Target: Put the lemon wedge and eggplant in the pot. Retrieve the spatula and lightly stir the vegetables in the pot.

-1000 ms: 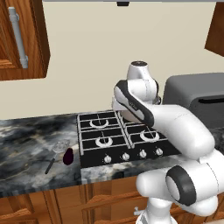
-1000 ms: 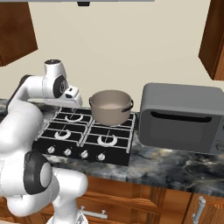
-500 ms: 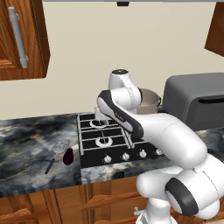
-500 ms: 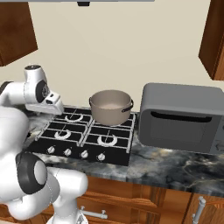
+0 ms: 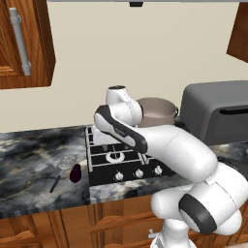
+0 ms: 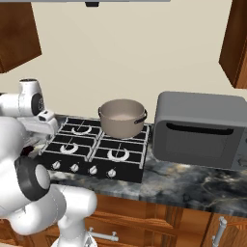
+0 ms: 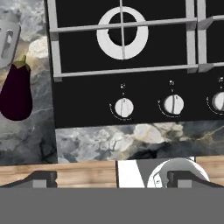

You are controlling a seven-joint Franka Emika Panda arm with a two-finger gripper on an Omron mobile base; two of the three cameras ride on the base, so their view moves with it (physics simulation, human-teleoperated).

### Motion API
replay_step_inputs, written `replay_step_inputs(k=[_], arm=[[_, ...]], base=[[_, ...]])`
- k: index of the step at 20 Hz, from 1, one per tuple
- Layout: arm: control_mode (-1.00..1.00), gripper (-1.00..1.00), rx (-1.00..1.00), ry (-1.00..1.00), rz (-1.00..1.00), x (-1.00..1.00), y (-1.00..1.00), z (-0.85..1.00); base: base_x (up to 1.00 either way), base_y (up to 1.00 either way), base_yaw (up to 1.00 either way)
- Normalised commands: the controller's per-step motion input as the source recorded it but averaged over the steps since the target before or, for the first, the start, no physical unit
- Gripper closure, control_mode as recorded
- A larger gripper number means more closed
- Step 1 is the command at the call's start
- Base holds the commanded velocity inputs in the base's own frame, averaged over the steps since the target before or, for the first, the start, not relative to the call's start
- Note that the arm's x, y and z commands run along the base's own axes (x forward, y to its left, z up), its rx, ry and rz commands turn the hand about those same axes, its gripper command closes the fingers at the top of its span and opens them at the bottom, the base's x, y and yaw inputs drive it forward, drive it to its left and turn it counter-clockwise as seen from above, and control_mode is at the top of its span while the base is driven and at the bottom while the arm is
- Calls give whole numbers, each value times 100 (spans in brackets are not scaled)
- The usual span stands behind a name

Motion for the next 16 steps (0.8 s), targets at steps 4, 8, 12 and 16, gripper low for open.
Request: replay_step_inputs(k=[4, 8, 12, 16], arm=[[-100, -100, 0, 5, -4, -2, 40, -25], [-100, -100, 0, 4, -2, -1, 33, -21], [-100, -100, 0, 1, -4, -1, 36, -20], [-100, -100, 0, -12, -4, -9, 43, -34]], base=[[0, 0, 0], [0, 0, 0], [0, 0, 0], [0, 0, 0]])
